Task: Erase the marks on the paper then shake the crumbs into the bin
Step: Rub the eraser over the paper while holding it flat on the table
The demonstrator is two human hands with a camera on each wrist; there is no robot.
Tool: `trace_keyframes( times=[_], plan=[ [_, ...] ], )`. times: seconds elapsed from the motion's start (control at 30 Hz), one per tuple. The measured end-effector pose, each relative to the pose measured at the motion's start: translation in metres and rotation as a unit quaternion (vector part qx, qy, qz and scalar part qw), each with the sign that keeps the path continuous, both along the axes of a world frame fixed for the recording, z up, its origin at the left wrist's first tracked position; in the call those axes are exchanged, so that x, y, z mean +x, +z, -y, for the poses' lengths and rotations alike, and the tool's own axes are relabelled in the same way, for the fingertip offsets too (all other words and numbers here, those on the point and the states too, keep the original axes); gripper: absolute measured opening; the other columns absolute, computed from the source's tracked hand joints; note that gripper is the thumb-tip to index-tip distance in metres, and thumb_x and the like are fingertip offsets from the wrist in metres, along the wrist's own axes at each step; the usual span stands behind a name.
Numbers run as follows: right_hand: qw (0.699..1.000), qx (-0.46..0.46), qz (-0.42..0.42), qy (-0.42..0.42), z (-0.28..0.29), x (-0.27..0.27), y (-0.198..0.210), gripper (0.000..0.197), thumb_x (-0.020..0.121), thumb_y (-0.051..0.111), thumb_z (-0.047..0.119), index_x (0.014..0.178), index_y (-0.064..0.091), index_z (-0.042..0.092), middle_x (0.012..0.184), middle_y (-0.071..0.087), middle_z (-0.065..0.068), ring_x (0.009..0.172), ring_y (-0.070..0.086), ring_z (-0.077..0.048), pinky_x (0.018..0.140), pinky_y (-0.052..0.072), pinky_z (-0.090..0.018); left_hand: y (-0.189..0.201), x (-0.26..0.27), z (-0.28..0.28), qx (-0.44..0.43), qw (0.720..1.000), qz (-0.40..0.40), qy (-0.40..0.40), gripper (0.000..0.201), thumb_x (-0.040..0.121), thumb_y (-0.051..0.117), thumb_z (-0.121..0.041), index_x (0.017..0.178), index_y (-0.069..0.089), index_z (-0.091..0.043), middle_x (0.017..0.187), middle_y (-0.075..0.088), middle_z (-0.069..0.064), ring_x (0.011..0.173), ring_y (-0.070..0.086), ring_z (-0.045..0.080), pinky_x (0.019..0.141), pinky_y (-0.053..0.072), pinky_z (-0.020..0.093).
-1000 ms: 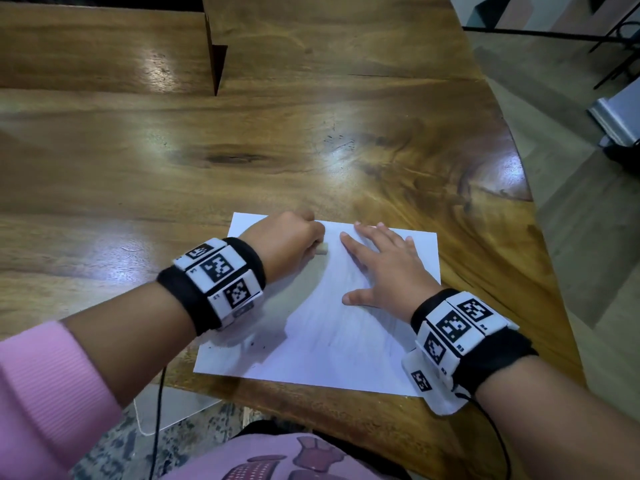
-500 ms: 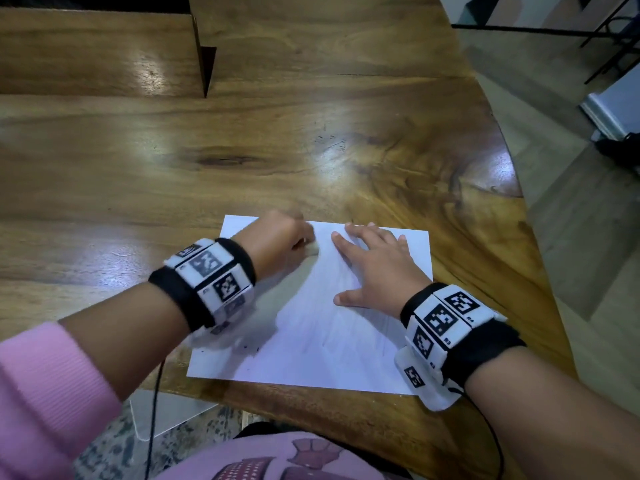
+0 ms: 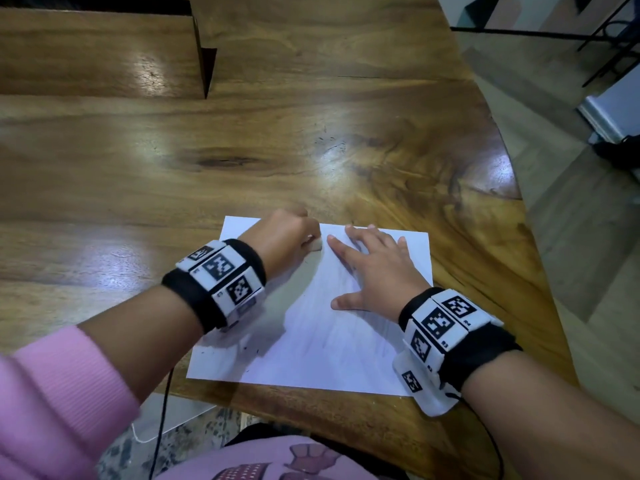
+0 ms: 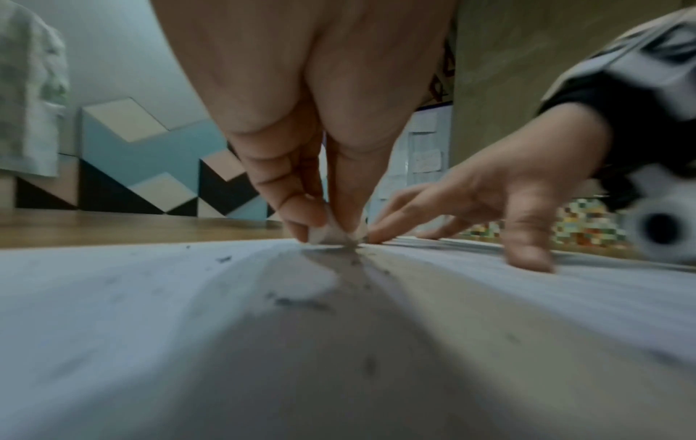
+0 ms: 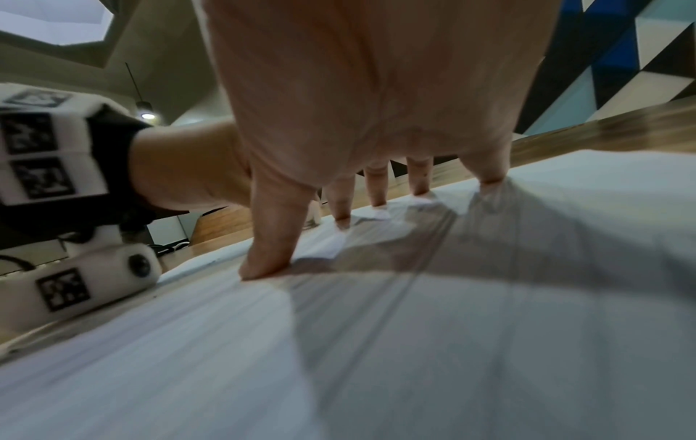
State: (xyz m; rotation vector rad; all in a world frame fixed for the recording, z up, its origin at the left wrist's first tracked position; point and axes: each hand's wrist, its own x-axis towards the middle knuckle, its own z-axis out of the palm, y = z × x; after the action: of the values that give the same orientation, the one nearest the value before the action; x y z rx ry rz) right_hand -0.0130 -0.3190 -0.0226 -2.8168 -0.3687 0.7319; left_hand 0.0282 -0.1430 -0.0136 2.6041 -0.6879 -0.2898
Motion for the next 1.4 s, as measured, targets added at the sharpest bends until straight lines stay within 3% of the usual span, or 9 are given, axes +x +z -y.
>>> trace_keyframes(
  times=[0.2, 0.43, 0.53, 0.67, 0.8, 1.0, 1.2, 1.33, 1.4],
  plan=[
    [1.0, -0.001, -0.002, 0.002, 0.0, 0.0, -0.001, 0.097, 0.074, 0.065, 0.061, 0.148, 0.003, 0.043, 0.158, -0.005, 0.012, 0.145, -0.011, -0.019, 0.115, -0.005, -0.051, 0.002, -0.04, -0.029, 0.047, 0.989, -0.088, -0.111, 0.02, 0.085, 0.051, -0.023, 0.079, 0.064, -0.01, 0.079, 0.062, 0.009, 0.075, 0.059, 0.027, 0.067, 0.048, 0.035],
    [1.0, -0.011, 0.003, 0.008, 0.0, -0.001, -0.002, 0.104, 0.069, 0.066, 0.065, 0.147, 0.001, 0.043, 0.158, -0.006, 0.011, 0.145, -0.012, -0.02, 0.116, -0.005, -0.053, 0.001, -0.008, -0.009, -0.013, 1.0, -0.012, 0.016, 0.015, 0.082, 0.059, -0.017, 0.081, 0.066, -0.003, 0.078, 0.062, 0.015, 0.072, 0.058, 0.032, 0.066, 0.048, 0.037],
    [1.0, -0.013, 0.001, 0.013, 0.0, -0.001, -0.003, 0.108, 0.066, 0.067, 0.066, 0.147, -0.001, 0.043, 0.157, -0.007, 0.012, 0.145, -0.013, -0.02, 0.116, -0.005, -0.053, 0.0, -0.016, -0.013, -0.005, 0.999, -0.041, 0.012, 0.014, 0.082, 0.06, -0.014, 0.073, 0.064, -0.004, 0.07, 0.055, 0.007, 0.067, 0.051, 0.025, 0.062, 0.038, 0.027],
    [1.0, -0.013, -0.003, 0.014, 0.001, -0.001, -0.003, 0.108, 0.067, 0.067, 0.066, 0.147, -0.002, 0.042, 0.157, -0.009, 0.012, 0.145, -0.015, -0.02, 0.116, -0.006, -0.053, 0.002, -0.027, -0.02, 0.014, 0.996, -0.091, 0.014, 0.011, 0.083, 0.06, -0.014, 0.082, 0.067, -0.006, 0.071, 0.058, -0.001, 0.074, 0.053, 0.021, 0.062, 0.036, 0.015],
    [1.0, -0.01, -0.003, 0.01, 0.0, -0.001, -0.003, 0.108, 0.067, 0.067, 0.066, 0.147, -0.002, 0.043, 0.157, -0.009, 0.012, 0.145, -0.015, -0.019, 0.116, -0.007, -0.053, 0.001, -0.015, -0.009, -0.034, 0.997, -0.022, 0.072, 0.016, 0.082, 0.06, -0.013, 0.082, 0.066, 0.002, 0.083, 0.066, 0.018, 0.078, 0.059, 0.032, 0.072, 0.047, 0.035],
    [1.0, -0.008, -0.008, 0.01, 0.001, -0.002, -0.002, 0.107, 0.068, 0.067, 0.065, 0.148, -0.002, 0.043, 0.157, -0.01, 0.013, 0.144, -0.016, -0.019, 0.116, -0.008, -0.052, 0.003, -0.041, -0.029, 0.043, 0.992, -0.119, -0.014, 0.008, 0.081, 0.06, -0.01, 0.077, 0.066, -0.008, 0.074, 0.057, 0.003, 0.073, 0.05, 0.019, 0.061, 0.034, 0.023],
    [1.0, -0.012, -0.004, 0.012, 0.0, -0.001, -0.002, 0.108, 0.068, 0.067, 0.066, 0.147, -0.003, 0.043, 0.157, -0.009, 0.012, 0.145, -0.015, -0.019, 0.116, -0.006, -0.053, 0.001, -0.007, -0.007, -0.029, 0.997, -0.025, 0.07, 0.014, 0.083, 0.059, -0.011, 0.084, 0.066, 0.001, 0.086, 0.065, 0.02, 0.081, 0.059, 0.031, 0.073, 0.048, 0.036],
    [1.0, -0.001, -0.007, 0.006, 0.001, -0.002, -0.002, 0.108, 0.068, 0.068, 0.064, 0.148, -0.002, 0.042, 0.158, -0.009, 0.012, 0.145, -0.016, -0.018, 0.116, -0.009, -0.051, 0.0, -0.033, -0.025, 0.001, 0.997, -0.073, 0.005, 0.018, 0.082, 0.062, -0.019, 0.071, 0.064, -0.004, 0.069, 0.058, 0.01, 0.067, 0.051, 0.024, 0.058, 0.034, 0.018],
    [1.0, 0.01, -0.003, -0.003, 0.001, -0.002, -0.002, 0.111, 0.067, 0.07, 0.063, 0.149, 0.0, 0.038, 0.158, -0.007, 0.013, 0.145, -0.015, -0.017, 0.115, -0.009, -0.05, 0.0, -0.042, -0.031, 0.015, 0.994, -0.108, -0.017, 0.016, 0.082, 0.063, -0.02, 0.073, 0.065, -0.007, 0.071, 0.059, 0.008, 0.069, 0.053, 0.022, 0.059, 0.033, 0.019]
  ],
)
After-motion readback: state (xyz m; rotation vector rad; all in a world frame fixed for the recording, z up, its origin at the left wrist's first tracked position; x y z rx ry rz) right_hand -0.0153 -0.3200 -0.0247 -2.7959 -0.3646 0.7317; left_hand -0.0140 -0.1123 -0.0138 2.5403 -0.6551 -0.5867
